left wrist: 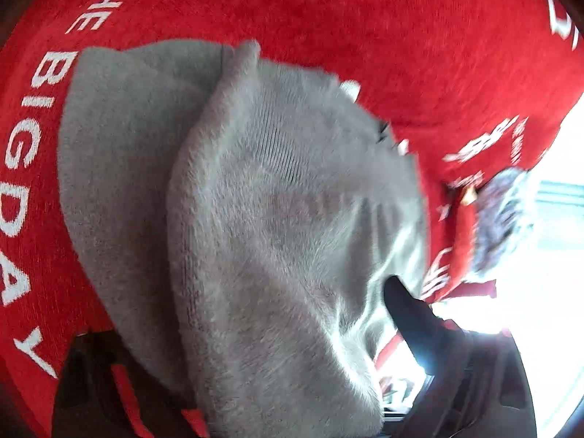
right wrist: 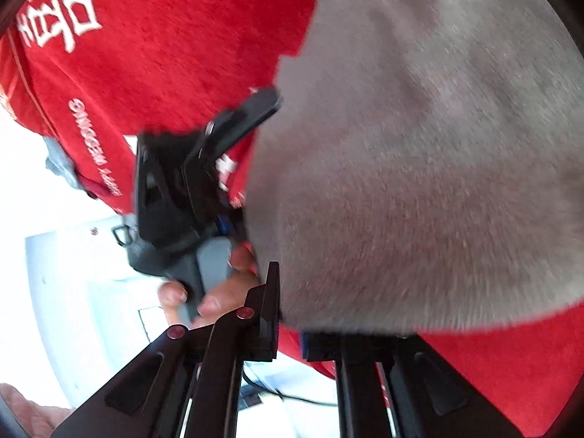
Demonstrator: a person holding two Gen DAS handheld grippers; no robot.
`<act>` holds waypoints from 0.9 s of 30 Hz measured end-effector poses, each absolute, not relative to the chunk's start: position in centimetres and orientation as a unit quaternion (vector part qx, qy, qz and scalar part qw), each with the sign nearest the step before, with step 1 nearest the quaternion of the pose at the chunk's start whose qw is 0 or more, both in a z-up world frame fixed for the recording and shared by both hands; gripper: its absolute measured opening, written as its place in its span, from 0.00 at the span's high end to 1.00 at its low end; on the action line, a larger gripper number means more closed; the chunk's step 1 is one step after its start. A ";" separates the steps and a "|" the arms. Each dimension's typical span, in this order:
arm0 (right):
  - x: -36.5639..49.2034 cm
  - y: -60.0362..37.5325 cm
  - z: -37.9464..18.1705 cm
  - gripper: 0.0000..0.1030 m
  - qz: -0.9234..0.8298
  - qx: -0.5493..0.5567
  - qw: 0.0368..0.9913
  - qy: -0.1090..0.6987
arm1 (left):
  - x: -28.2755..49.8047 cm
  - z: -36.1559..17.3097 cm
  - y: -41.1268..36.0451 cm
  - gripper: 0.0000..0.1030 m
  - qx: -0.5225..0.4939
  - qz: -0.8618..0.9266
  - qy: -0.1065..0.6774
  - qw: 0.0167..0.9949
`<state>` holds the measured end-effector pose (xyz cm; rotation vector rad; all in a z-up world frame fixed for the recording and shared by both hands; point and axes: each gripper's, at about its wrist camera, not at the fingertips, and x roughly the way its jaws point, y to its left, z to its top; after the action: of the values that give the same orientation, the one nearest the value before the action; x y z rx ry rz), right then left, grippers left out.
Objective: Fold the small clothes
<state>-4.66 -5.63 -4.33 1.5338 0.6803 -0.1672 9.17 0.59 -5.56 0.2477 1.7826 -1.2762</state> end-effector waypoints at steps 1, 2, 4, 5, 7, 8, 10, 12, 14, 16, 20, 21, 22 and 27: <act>-5.0 -5.4 -4.4 0.87 -0.075 0.670 0.662 0.328 | 8.9 -5.5 0.5 0.11 0.106 -0.518 0.716 0.455; -5.3 -5.3 -4.2 0.86 -0.075 0.656 0.661 0.356 | 8.8 -5.3 0.5 0.11 0.110 -0.520 0.712 0.459; -6.1 -5.6 -3.3 0.80 -0.084 0.625 0.669 0.392 | 8.6 -5.2 0.6 0.21 0.124 -0.513 0.706 0.473; -6.9 -6.0 -2.8 0.74 -0.093 0.611 0.675 0.403 | 8.6 -5.2 0.6 0.26 0.134 -0.508 0.704 0.479; -8.6 -7.6 -1.5 0.52 -0.128 0.586 0.690 0.406 | 8.5 -5.1 0.5 0.40 0.152 -0.500 0.697 0.492; -9.2 -8.5 -1.0 0.52 -0.145 0.575 0.697 0.403 | 8.3 -5.0 0.3 0.61 0.168 -0.496 0.690 0.501; -10.5 -10.4 0.0 0.61 -0.188 0.545 0.713 0.399 | 8.4 -5.1 0.4 0.70 0.187 -0.489 0.683 0.509; -11.0 -12.4 0.2 0.90 -0.212 0.531 0.718 0.397 | 8.4 -4.6 0.6 0.74 0.186 -0.494 0.674 0.517; -10.6 -13.8 -0.2 0.93 -0.231 0.514 0.720 0.404 | 8.2 -3.9 0.7 0.76 0.194 -0.495 0.661 0.529; -9.9 -14.5 -1.4 0.93 -0.231 0.494 0.721 0.427 | 7.9 -3.0 0.6 0.77 0.197 -0.498 0.648 0.542; -9.2 -14.1 -4.6 0.97 -0.218 0.470 0.721 0.460 | 6.9 0.3 0.1 0.78 0.189 -0.519 0.615 0.563; -9.2 -14.0 -4.5 0.97 -0.217 0.463 0.726 0.461 | 6.6 1.1 -0.2 0.78 0.187 -0.524 0.608 0.567; -9.3 -13.9 -4.4 0.97 -0.213 0.459 0.729 0.461 | 6.1 2.2 -0.6 0.78 0.186 -0.531 0.597 0.572; -11.5 -14.4 -4.8 0.97 -0.178 0.506 0.722 0.437 | 2.1 6.7 -3.6 0.78 0.212 -0.565 0.539 0.587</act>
<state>-11.49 -14.42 -4.84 1.1179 0.9656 -0.3925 2.07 -3.57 6.75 0.4951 1.2567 -1.3174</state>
